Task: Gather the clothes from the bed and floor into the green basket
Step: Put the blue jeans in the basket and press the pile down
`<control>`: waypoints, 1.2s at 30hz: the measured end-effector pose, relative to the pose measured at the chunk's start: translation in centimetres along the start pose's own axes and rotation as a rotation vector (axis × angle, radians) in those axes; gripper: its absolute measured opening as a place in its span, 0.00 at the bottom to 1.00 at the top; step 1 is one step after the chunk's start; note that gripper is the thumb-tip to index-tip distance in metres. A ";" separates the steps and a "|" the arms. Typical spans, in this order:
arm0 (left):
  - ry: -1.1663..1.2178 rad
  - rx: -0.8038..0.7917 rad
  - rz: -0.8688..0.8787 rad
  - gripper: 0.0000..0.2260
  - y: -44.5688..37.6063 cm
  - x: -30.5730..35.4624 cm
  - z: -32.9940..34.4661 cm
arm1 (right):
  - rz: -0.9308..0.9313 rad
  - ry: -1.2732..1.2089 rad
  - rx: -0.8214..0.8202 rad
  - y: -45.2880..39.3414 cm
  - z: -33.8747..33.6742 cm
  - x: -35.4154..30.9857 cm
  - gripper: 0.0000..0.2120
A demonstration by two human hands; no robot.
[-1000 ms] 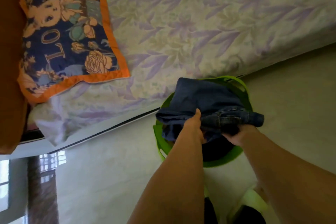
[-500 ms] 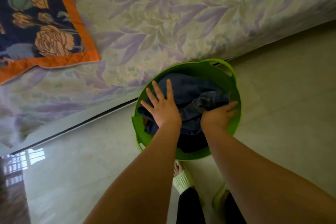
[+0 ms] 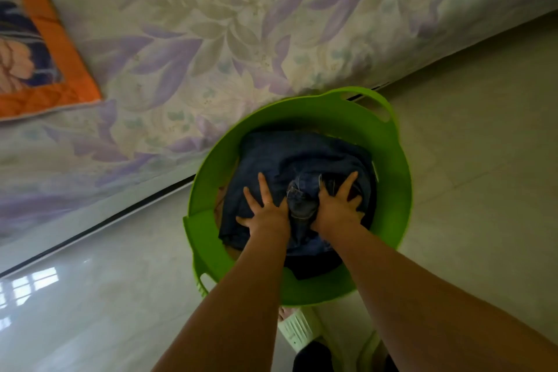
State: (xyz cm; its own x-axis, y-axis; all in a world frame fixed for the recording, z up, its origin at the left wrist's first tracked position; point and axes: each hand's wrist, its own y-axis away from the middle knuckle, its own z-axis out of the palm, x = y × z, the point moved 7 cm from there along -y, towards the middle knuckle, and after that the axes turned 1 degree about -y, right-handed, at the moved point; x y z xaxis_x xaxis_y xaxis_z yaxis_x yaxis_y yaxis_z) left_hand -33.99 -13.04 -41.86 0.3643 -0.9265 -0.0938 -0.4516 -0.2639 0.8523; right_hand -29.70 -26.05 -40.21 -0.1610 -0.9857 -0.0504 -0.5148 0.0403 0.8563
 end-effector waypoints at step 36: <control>0.364 0.123 0.223 0.37 5.8 4.2 -8.6 | -0.270 0.446 0.236 2.9 -12.4 -4.6 0.19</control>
State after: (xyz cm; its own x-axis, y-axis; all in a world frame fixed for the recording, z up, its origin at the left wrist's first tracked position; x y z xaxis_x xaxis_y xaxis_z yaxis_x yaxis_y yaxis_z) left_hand -28.09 -16.20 -32.91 0.4998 -0.8155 0.2917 -0.6374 -0.1184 0.7614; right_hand -19.99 -23.48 -31.15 0.3467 -0.9379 0.0138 -0.6707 -0.2377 0.7026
